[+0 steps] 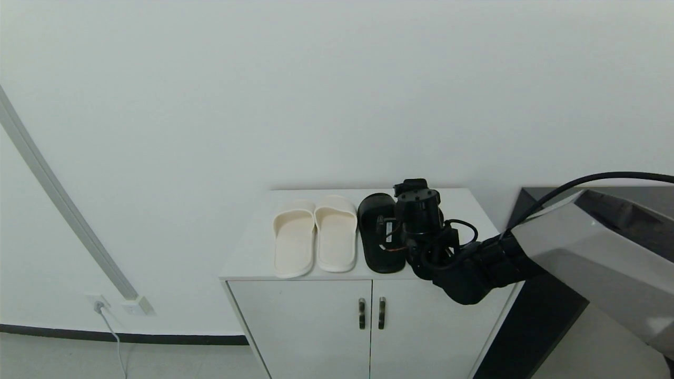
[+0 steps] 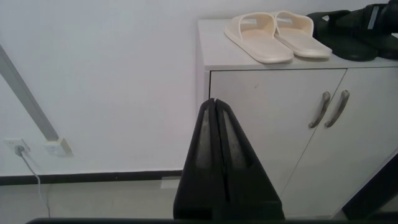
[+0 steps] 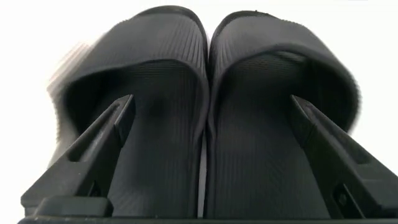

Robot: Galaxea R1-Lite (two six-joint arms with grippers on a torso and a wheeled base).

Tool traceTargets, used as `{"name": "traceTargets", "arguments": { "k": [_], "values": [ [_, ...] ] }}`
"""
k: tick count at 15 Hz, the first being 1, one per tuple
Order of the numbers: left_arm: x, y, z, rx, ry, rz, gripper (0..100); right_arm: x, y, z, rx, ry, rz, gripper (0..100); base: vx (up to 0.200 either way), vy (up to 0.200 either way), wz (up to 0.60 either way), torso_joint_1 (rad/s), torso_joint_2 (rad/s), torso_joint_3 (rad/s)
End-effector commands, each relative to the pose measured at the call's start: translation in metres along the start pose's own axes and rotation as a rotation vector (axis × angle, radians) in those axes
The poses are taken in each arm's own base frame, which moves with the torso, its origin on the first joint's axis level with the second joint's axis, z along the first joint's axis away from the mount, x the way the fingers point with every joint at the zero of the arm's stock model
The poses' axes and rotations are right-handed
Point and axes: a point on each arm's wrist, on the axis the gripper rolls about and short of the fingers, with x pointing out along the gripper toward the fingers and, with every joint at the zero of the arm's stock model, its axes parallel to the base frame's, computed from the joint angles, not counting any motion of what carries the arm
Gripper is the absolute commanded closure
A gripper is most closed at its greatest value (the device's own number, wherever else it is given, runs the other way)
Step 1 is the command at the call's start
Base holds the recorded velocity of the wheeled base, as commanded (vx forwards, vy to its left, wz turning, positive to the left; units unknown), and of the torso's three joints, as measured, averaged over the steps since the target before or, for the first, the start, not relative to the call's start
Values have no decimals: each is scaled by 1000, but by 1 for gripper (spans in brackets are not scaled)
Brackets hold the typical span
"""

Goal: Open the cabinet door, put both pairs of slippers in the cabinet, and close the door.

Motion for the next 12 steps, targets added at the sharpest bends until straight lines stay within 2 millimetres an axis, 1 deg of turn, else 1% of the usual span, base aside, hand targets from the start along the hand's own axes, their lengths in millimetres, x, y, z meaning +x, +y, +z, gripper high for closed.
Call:
{"name": "traceTargets", "arguments": {
  "k": [1, 2, 4, 5, 8, 11, 12],
  "values": [
    [0, 0, 0, 0, 0, 2, 100, 24, -4, -10, -23, 0, -30, 0, 0, 0, 0, 0, 0, 0],
    [0, 0, 0, 0, 0, 2, 100, 31, -6, -7, -22, -14, -40, 0, 0, 0, 0, 0, 0, 0],
    [0, 0, 0, 0, 0, 2, 100, 39, -6, -5, -23, -28, -30, 0, 0, 0, 0, 0, 0, 0],
    [0, 0, 0, 0, 0, 2, 100, 40, -5, -3, -22, -34, -29, 0, 0, 0, 0, 0, 0, 0],
    [0, 0, 0, -2, 0, 2, 100, 46, -3, -7, -23, -27, -8, 0, 0, 0, 0, 0, 0, 0],
    [0, 0, 0, -2, 0, 2, 100, 49, 0, -5, -14, -40, -6, 0, 0, 0, 0, 0, 0, 0],
    [0, 0, 0, -2, 2, 2, 100, 49, 0, -4, -14, -41, -6, 100, 0, 0, 0, 0, 0, 0]
  ]
}}
